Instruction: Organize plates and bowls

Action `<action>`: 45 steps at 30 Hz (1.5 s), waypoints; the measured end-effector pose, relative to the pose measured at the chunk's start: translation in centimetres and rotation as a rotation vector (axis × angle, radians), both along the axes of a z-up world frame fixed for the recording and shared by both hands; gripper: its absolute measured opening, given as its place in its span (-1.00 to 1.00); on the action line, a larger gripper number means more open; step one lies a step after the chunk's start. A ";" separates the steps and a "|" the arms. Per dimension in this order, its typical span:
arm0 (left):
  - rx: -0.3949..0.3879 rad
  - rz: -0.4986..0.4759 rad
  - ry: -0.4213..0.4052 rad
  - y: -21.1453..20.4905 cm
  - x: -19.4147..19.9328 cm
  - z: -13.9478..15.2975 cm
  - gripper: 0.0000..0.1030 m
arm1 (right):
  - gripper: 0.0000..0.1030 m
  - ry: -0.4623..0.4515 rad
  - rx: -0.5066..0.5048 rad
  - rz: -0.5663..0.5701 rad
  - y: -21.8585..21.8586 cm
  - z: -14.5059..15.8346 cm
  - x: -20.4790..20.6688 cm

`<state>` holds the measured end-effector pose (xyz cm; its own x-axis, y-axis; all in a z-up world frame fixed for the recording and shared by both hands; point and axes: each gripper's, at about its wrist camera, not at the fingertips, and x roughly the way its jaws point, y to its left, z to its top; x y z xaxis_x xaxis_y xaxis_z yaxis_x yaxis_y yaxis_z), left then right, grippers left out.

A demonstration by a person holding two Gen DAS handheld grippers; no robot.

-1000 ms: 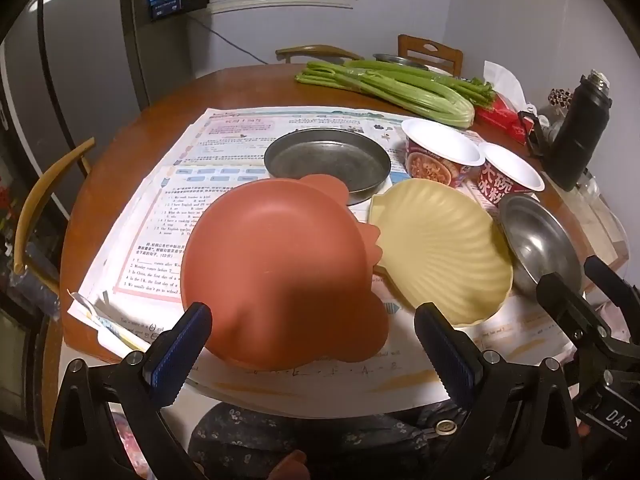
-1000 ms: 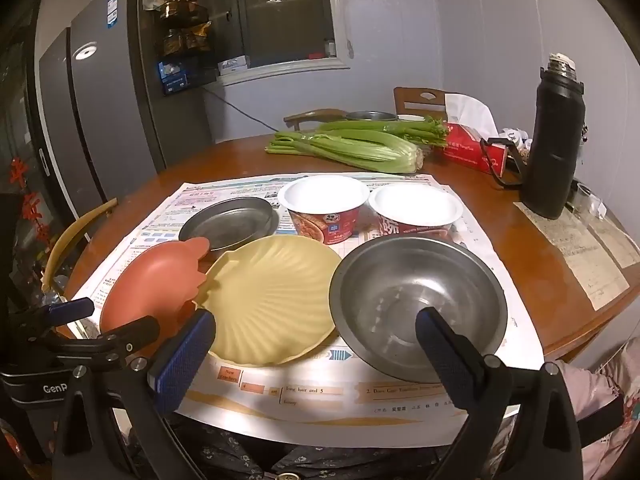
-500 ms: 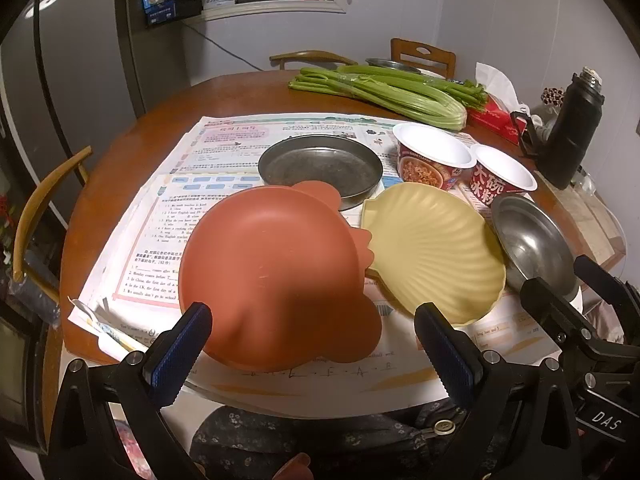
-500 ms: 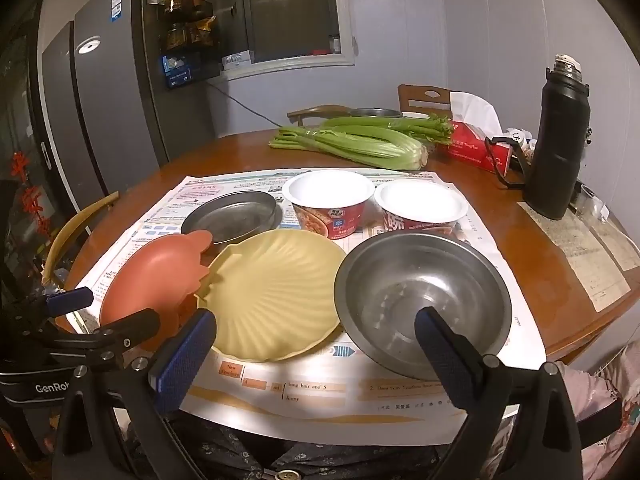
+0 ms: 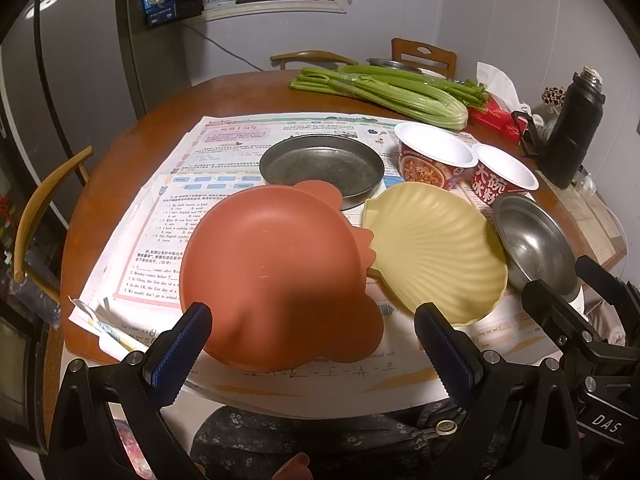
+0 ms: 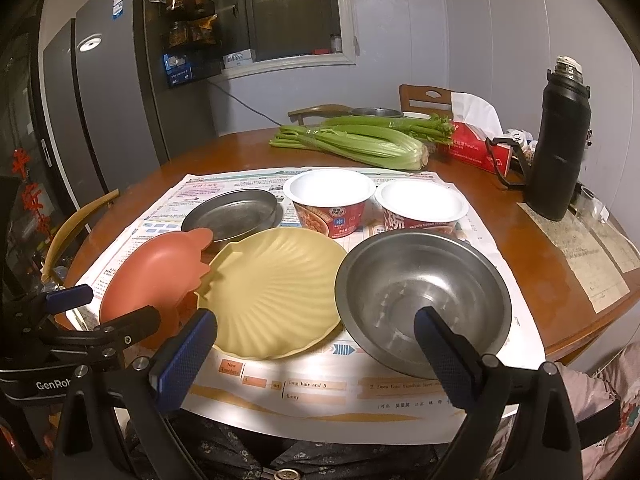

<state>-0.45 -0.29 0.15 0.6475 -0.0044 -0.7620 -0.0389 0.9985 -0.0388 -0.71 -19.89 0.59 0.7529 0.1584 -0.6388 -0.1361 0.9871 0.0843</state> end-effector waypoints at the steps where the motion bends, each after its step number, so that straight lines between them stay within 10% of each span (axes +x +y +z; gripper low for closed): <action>1: -0.001 0.000 -0.001 0.0 0.0 0.0 0.96 | 0.92 -0.002 0.001 0.000 0.0 0.0 -0.1; 45: -0.041 0.085 -0.011 4.3 0.4 -0.2 0.96 | 0.92 -0.016 0.020 0.187 4.2 1.3 2.1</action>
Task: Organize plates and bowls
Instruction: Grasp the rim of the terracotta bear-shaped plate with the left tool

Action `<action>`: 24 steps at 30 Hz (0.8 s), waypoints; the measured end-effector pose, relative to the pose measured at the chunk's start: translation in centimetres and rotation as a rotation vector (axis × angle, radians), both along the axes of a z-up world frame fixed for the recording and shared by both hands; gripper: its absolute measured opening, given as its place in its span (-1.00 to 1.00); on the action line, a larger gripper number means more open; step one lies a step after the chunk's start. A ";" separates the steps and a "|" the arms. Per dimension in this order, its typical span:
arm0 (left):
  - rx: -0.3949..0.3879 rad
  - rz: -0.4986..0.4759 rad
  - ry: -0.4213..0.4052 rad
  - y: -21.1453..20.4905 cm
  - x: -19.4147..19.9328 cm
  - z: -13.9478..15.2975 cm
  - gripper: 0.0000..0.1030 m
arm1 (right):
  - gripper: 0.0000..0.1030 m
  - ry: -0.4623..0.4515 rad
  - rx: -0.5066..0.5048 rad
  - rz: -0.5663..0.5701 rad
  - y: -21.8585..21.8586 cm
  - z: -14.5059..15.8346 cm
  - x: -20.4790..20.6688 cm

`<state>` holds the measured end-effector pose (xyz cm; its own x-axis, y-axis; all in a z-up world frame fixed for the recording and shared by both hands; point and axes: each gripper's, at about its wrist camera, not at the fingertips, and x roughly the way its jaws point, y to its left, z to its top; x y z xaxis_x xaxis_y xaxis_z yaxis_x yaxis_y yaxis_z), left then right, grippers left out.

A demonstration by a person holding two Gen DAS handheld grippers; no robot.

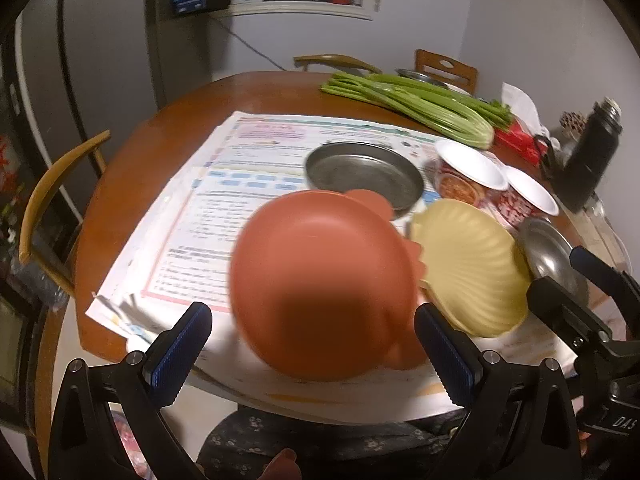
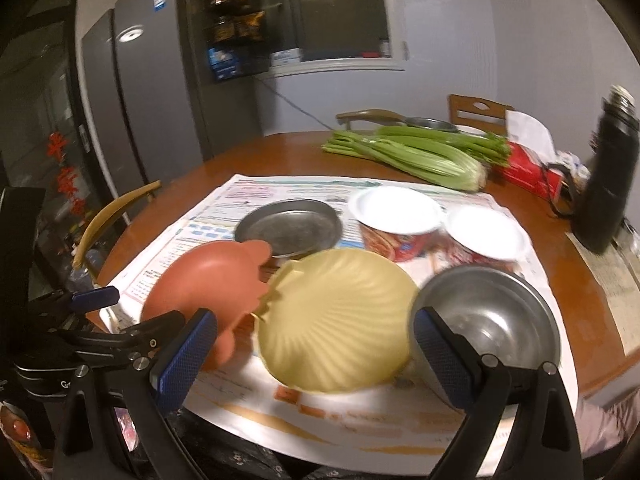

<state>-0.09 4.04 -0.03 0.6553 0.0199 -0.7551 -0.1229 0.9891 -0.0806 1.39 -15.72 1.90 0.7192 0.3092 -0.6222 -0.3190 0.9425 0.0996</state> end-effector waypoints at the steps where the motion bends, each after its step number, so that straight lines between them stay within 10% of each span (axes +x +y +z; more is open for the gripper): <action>1: -0.010 0.016 -0.002 0.7 0.0 0.0 0.96 | 0.92 -0.001 -0.004 0.014 0.4 0.1 0.1; 10: -0.143 0.077 0.017 5.7 -0.1 -1.2 0.96 | 0.80 0.019 -0.091 0.166 4.7 0.2 3.3; 24: -0.164 0.058 0.075 5.7 1.5 -3.2 0.93 | 0.08 0.100 -0.282 0.257 9.6 -4.4 7.5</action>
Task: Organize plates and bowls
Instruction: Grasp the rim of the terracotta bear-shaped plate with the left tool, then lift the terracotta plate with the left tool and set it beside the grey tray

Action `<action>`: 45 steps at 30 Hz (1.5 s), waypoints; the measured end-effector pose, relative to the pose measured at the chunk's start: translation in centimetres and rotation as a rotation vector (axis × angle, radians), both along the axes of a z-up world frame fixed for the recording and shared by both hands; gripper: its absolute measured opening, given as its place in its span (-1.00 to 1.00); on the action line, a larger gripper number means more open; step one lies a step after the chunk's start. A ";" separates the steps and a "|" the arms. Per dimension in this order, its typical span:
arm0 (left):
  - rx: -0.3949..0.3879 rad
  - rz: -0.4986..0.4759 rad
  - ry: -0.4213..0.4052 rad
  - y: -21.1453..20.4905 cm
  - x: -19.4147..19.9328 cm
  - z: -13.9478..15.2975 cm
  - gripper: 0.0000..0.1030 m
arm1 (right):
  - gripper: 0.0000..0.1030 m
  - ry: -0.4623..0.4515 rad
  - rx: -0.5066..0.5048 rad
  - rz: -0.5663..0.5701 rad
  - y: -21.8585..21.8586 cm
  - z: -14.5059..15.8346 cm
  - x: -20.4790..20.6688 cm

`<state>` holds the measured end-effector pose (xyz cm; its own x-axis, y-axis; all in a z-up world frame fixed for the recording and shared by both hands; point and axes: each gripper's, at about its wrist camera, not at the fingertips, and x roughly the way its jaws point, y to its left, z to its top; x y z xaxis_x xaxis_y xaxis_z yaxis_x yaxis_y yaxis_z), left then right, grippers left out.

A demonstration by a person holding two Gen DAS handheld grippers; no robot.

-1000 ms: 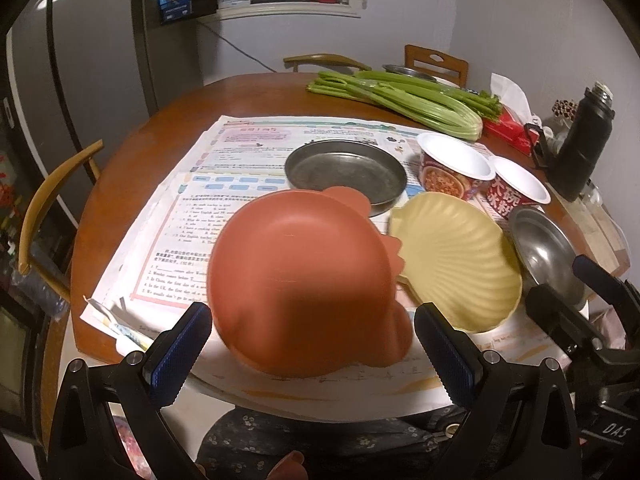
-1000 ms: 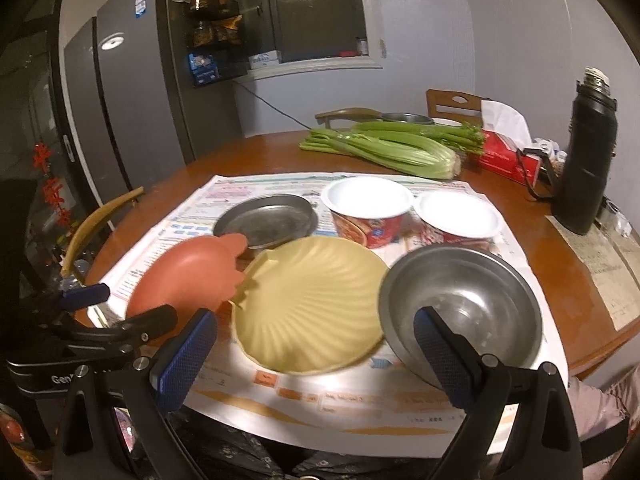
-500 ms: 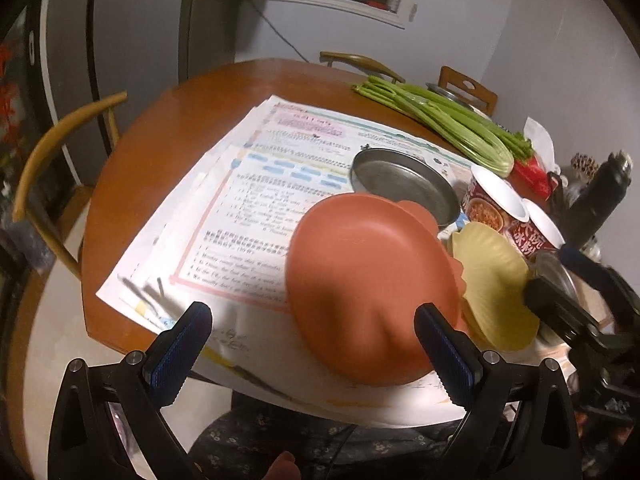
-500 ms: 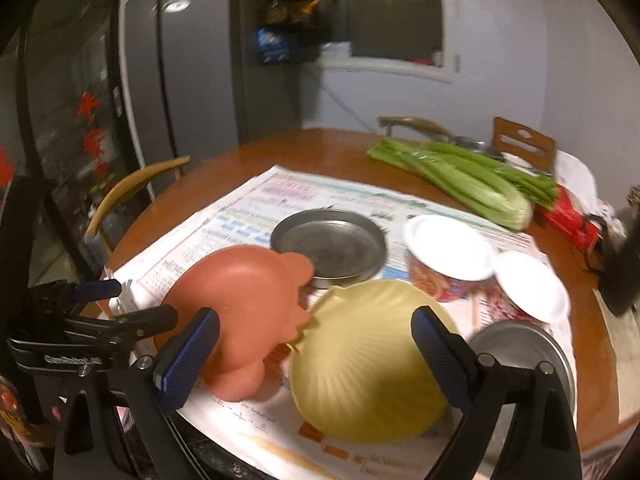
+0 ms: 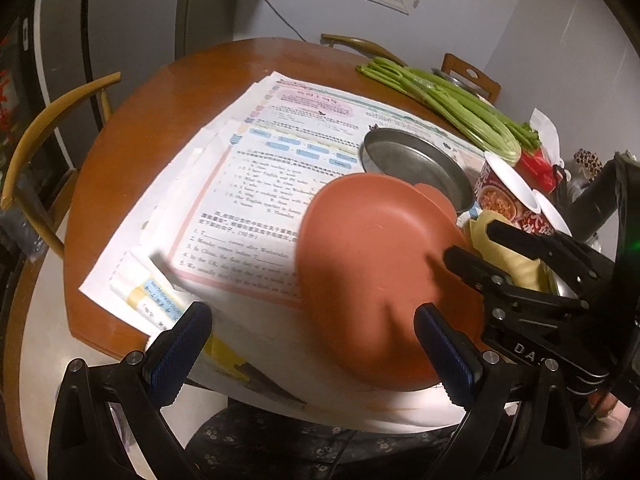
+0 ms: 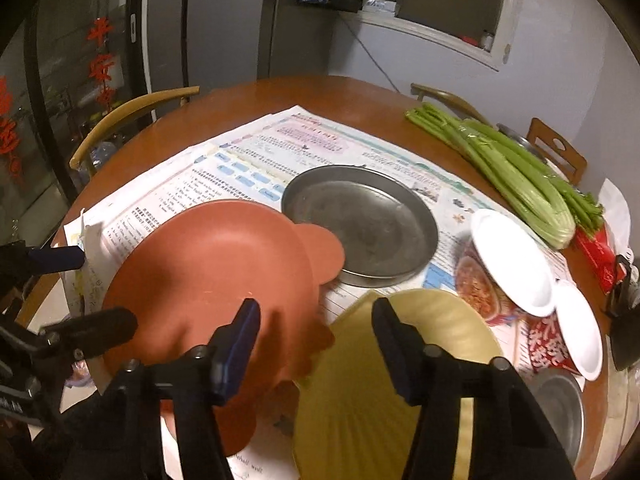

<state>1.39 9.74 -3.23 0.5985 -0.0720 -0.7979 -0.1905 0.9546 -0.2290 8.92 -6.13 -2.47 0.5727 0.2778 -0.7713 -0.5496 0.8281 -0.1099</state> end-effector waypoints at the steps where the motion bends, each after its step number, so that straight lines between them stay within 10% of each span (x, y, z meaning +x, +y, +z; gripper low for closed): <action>1: -0.005 0.002 0.003 -0.1 0.2 -0.2 0.90 | 0.06 0.001 0.001 0.004 0.1 -0.1 0.2; 12: -0.042 -0.030 0.026 -0.8 1.2 -1.0 -0.23 | -0.16 0.000 -0.031 0.084 1.4 -0.6 0.2; 45: -0.043 0.130 -0.078 7.4 3.9 1.3 -0.21 | -0.16 0.105 0.133 0.099 7.0 1.1 2.2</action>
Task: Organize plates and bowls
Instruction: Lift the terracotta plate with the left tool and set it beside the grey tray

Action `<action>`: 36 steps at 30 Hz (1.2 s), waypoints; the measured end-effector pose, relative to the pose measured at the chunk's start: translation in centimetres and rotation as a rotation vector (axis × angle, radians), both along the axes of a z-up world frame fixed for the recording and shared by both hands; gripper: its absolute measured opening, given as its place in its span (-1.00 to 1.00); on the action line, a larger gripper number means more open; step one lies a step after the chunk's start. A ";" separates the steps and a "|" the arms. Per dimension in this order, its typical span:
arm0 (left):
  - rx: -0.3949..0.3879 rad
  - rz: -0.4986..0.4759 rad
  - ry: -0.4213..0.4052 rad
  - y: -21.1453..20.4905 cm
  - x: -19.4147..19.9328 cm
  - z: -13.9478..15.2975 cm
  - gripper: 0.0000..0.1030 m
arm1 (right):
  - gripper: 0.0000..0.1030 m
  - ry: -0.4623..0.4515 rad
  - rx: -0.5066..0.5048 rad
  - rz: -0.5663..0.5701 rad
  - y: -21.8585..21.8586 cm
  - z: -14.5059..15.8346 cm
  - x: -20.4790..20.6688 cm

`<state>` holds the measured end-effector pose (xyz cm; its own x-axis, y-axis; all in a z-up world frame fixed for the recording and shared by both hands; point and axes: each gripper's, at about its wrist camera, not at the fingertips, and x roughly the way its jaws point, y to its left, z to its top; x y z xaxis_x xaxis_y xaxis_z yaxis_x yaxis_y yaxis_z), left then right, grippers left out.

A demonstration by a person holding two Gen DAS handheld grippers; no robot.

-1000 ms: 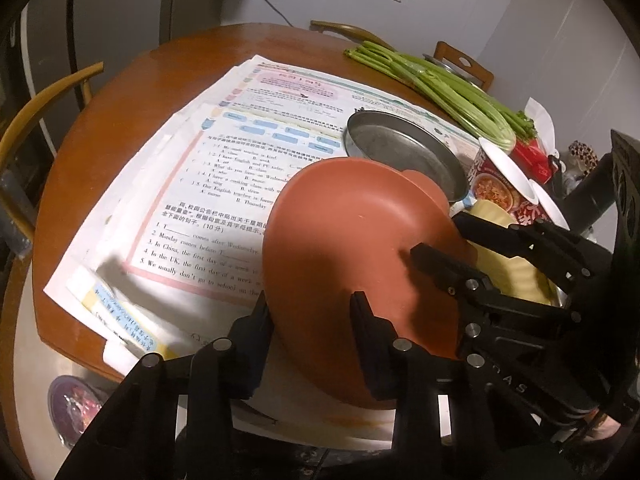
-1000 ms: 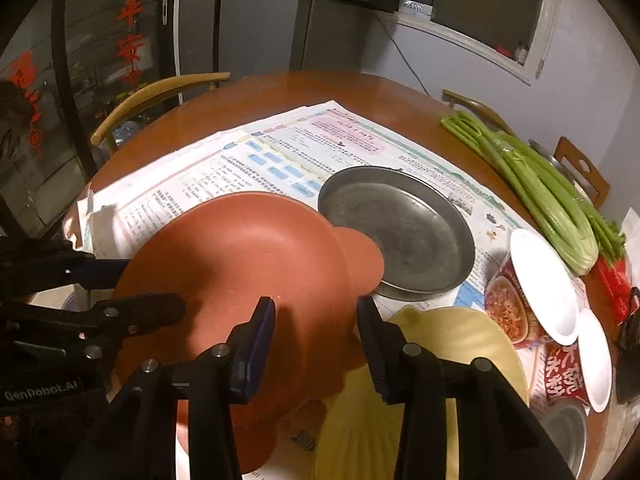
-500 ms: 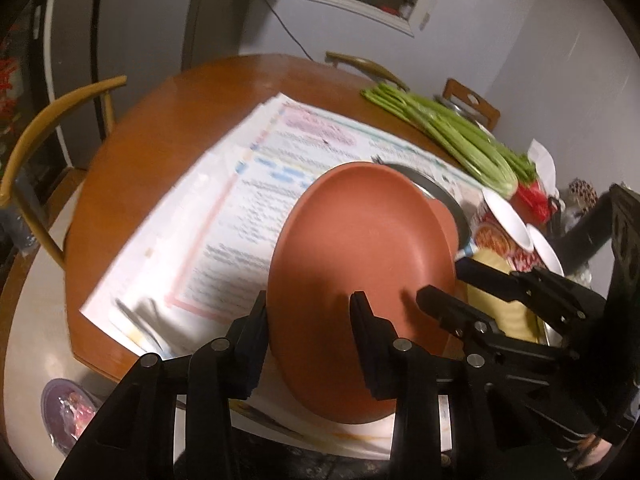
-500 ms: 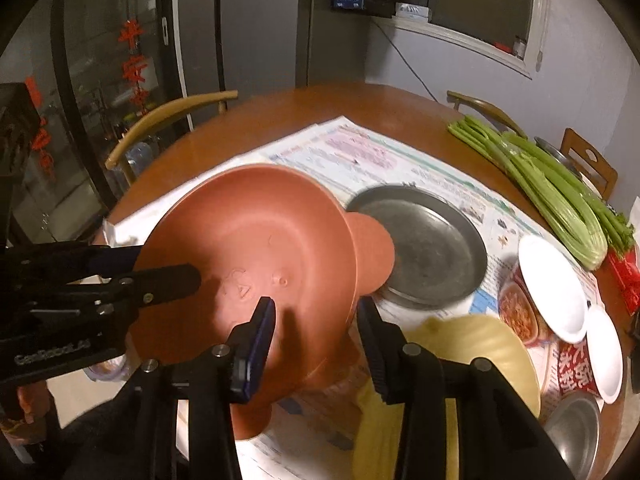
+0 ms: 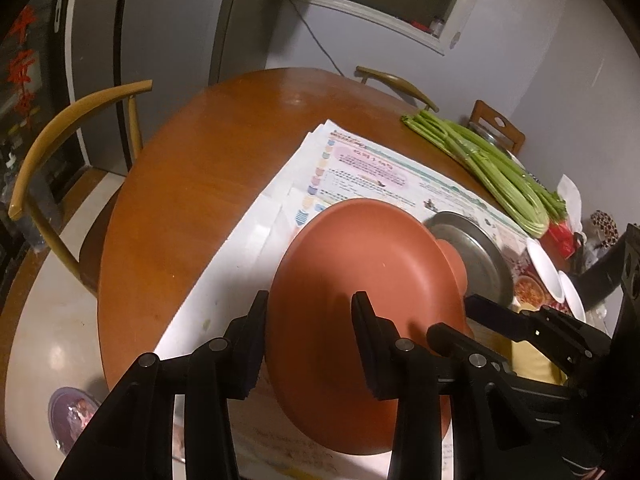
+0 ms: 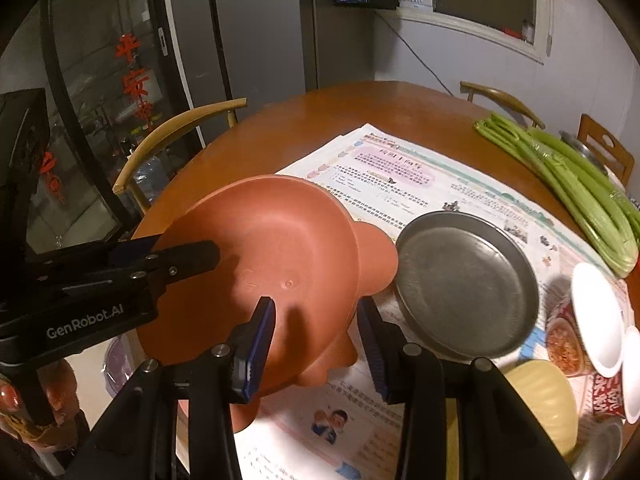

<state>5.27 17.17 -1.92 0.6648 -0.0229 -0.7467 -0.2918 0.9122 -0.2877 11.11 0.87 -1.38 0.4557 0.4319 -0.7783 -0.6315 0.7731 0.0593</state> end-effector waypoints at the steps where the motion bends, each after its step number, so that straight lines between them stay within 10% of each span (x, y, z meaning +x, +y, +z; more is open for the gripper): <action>1: -0.001 -0.002 0.002 0.1 0.1 -0.1 -0.20 | -0.16 0.005 0.000 -0.003 0.1 -0.2 0.1; 36: 0.015 -0.032 0.042 0.4 4.4 -2.9 -0.17 | -0.14 0.049 0.006 -0.076 0.1 -2.2 0.6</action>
